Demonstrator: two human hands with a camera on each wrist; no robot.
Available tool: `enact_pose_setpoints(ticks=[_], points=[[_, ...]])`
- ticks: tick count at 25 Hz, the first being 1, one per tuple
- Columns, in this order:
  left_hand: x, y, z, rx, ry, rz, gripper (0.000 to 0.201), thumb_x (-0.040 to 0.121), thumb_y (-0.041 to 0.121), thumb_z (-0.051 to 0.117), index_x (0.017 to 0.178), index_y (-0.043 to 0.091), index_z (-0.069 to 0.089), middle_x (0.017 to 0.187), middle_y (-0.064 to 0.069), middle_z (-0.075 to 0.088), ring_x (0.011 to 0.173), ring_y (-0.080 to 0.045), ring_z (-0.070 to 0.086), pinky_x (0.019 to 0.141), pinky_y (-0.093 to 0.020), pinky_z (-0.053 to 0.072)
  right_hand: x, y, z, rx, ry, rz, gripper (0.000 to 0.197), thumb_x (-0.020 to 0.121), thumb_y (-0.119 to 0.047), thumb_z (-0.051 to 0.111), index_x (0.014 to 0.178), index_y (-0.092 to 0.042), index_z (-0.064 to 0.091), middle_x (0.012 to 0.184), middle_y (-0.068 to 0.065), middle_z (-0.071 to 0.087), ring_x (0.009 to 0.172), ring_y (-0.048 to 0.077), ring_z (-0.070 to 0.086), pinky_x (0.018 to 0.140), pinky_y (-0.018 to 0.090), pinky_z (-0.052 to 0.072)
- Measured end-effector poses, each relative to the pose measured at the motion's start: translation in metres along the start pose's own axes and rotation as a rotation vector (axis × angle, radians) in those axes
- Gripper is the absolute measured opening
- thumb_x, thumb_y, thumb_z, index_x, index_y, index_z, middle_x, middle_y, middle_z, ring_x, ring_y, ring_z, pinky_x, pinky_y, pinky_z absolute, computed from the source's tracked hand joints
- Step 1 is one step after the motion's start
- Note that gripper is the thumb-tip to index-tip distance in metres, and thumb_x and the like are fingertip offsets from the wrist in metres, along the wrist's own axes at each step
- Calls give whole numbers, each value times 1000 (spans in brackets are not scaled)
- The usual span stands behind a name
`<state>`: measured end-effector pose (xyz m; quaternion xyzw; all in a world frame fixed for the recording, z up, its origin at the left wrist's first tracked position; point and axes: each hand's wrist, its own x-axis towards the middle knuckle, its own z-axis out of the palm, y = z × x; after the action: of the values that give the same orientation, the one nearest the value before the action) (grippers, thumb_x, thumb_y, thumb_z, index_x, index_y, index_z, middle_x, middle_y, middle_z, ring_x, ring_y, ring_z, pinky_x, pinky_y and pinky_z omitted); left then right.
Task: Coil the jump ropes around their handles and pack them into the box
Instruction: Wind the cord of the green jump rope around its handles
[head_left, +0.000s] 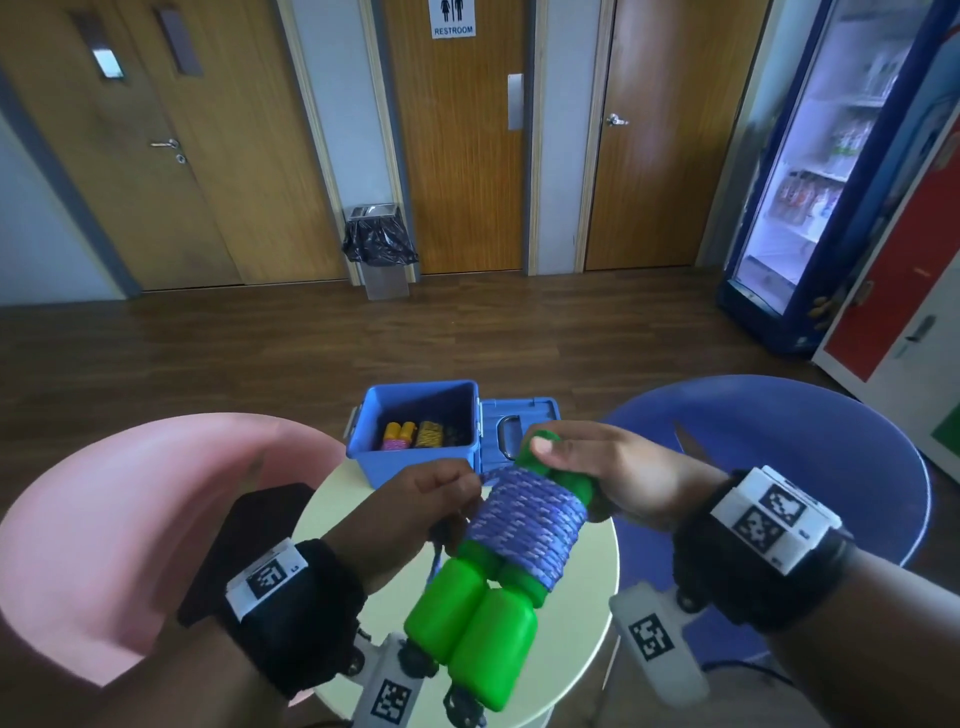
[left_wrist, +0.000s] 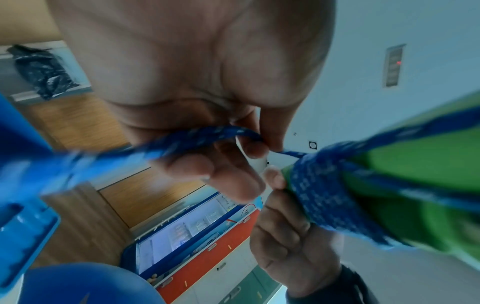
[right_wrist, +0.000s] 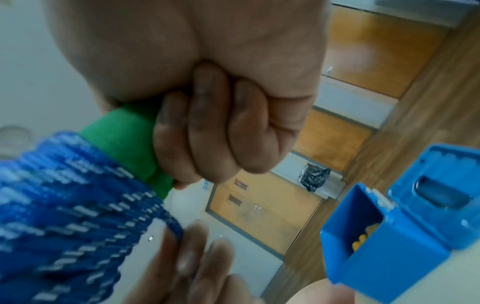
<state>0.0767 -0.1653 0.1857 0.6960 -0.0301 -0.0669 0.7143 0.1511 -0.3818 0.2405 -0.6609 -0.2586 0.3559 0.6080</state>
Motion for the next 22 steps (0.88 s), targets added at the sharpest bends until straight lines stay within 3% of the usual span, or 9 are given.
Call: enact_pose_setpoints(ticks=[2, 4, 5, 7, 10, 12, 15, 18, 22], points=[[6, -9, -1, -207, 105, -69, 18, 63, 25, 83, 72, 19, 68, 69, 3, 63, 57, -7, 60, 56, -17, 49, -3, -4, 8, 168, -23, -44, 26, 87, -44, 56, 80, -19, 55, 57, 0, 33, 52, 17, 16, 49, 31, 7], [12, -20, 4, -326, 152, -63, 59, 50, 44, 94, 88, 15, 60, 77, 1, 57, 60, -8, 59, 55, -17, 48, 0, -7, 19, 289, -38, -103, 33, 92, -45, 51, 82, -14, 56, 56, 4, 24, 48, 14, 13, 47, 28, 6], [11, -18, 12, -379, 156, -60, 57, 59, 50, 88, 88, 14, 55, 74, 1, 50, 55, -9, 51, 51, -18, 42, 2, -8, 25, 318, -18, -126, 39, 93, -45, 49, 84, -8, 54, 57, 5, 21, 47, 13, 13, 46, 27, 7], [8, -11, 33, -473, 115, -59, 27, 82, 38, 67, 77, 17, 51, 64, 3, 36, 47, -10, 31, 47, -22, 24, 6, -9, 34, 346, 65, -145, 41, 93, -44, 50, 89, -4, 49, 57, 5, 24, 46, 14, 16, 46, 27, 10], [0, 1, 62, -504, 60, -73, 20, 83, 34, 56, 79, 17, 46, 63, 2, 19, 50, -12, 13, 53, -29, 10, 11, -10, 39, 309, 276, -101, 30, 96, -40, 56, 93, -12, 46, 60, 6, 35, 47, 15, 25, 47, 27, 15], [1, -2, 67, -435, 127, -81, 27, 85, 40, 52, 91, 14, 45, 61, 2, 20, 47, -13, 15, 51, -28, 12, 15, -12, 41, 259, 411, -45, 30, 98, -41, 56, 94, -12, 46, 65, 6, 39, 43, 14, 35, 47, 27, 19], [3, -4, 77, -420, 266, -16, 30, 100, 43, 40, 87, 16, 41, 60, 4, 28, 46, -13, 19, 49, -27, 15, 24, -13, 49, 130, 585, -8, 33, 98, -44, 55, 91, -11, 51, 68, 1, 48, 47, 8, 48, 43, 21, 35], [2, -4, 78, -399, 361, 53, 26, 103, 38, 39, 85, 19, 37, 65, 2, 28, 48, -13, 20, 51, -29, 16, 31, -10, 55, -108, 660, -64, 38, 96, -49, 54, 93, -12, 54, 77, -1, 54, 66, 13, 53, 65, 34, 52], [-4, -3, 72, -13, 440, 61, 21, 101, 27, 44, 82, 23, 51, 71, 5, 51, 58, -6, 48, 55, -18, 41, 30, -14, 60, -282, 701, -124, 39, 98, -48, 51, 95, -9, 52, 77, -2, 55, 66, 9, 54, 64, 25, 44]])
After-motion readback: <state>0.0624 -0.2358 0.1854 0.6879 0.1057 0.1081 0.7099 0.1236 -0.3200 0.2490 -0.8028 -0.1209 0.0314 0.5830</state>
